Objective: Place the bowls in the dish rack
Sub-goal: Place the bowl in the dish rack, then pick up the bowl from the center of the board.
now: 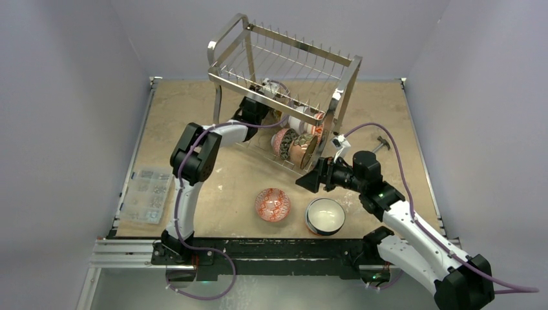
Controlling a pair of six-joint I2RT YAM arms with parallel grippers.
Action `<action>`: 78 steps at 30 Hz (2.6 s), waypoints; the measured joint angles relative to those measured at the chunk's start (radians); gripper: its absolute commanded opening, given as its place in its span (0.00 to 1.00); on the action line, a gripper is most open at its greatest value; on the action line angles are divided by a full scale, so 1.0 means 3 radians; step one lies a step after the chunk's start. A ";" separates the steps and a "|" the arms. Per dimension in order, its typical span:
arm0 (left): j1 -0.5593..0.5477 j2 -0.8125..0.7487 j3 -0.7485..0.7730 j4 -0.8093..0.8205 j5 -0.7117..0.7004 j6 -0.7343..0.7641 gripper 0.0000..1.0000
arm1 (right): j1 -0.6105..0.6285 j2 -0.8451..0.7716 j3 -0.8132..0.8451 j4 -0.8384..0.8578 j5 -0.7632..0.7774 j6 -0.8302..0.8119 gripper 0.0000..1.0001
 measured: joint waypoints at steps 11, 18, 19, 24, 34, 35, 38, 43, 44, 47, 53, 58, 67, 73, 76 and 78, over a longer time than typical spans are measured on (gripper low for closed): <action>0.0033 0.0001 0.0020 -0.0009 0.0145 0.0057 0.83 | 0.0000 0.0066 0.0000 0.0004 0.0018 -0.0009 0.88; 0.0066 -0.0057 0.0011 -0.0001 0.0052 -0.0151 0.95 | 0.0000 0.0103 0.0000 0.0001 0.0018 -0.0014 0.88; 0.0064 -0.0078 -0.0006 -0.0001 0.0037 -0.0191 0.96 | 0.0000 0.0103 0.0000 0.0005 0.0018 -0.0014 0.88; 0.0061 -0.0298 -0.0191 -0.0038 -0.0052 -0.0378 0.98 | 0.0000 0.0102 0.0001 0.0005 0.0017 -0.0024 0.88; 0.0053 -0.1049 -0.0758 -0.0142 -0.0210 -0.0809 0.99 | 0.0000 0.0089 0.0001 0.0003 0.0014 -0.0028 0.93; 0.0043 -0.1127 -0.0849 -0.0169 -0.0206 -0.0856 0.98 | 0.0000 0.0080 0.0001 0.0001 0.0014 -0.0029 0.95; 0.0010 -0.1409 -0.1175 -0.0270 -0.0158 -0.0977 0.97 | 0.0000 0.0052 0.0001 0.0001 0.0014 -0.0033 0.98; -0.0163 -0.2043 -0.1781 -0.0331 -0.0099 -0.1088 0.97 | 0.0000 0.0014 0.0041 -0.0051 0.0020 -0.0066 0.99; -0.0234 -0.2187 -0.1882 -0.0378 -0.0092 -0.1087 0.97 | 0.0000 0.0003 0.0055 -0.0057 0.0020 -0.0069 0.99; -0.0449 -0.2457 -0.2181 -0.0488 -0.0092 -0.1114 0.97 | 0.0000 -0.0032 0.0098 -0.0078 0.0023 -0.0090 0.99; -0.0815 -0.3374 -0.2735 -0.0740 0.0069 -0.1700 0.95 | 0.0000 -0.0051 0.0111 -0.0106 0.0032 -0.0117 0.99; -0.0821 -0.4078 -0.3058 -0.1177 0.0291 -0.2550 0.92 | 0.0000 -0.0051 0.0111 -0.0109 0.0051 -0.0116 0.99; -0.0839 -0.4323 -0.3756 -0.1792 0.1212 -0.3610 0.85 | 0.0001 0.0024 0.0097 -0.0025 0.0053 -0.0081 0.99; -0.0858 -0.4253 -0.4261 -0.1130 0.1742 -0.4107 0.69 | 0.0003 0.0055 0.0024 0.0081 -0.0018 -0.0039 0.98; -0.0879 -0.4074 -0.4350 -0.0736 0.1876 -0.4279 0.59 | 0.0004 0.0089 -0.0037 0.0145 -0.0081 0.0000 0.99; -0.0922 -0.3916 -0.4355 -0.0553 0.1935 -0.4341 0.45 | 0.0004 0.0132 -0.0083 0.0184 -0.0132 0.0027 0.98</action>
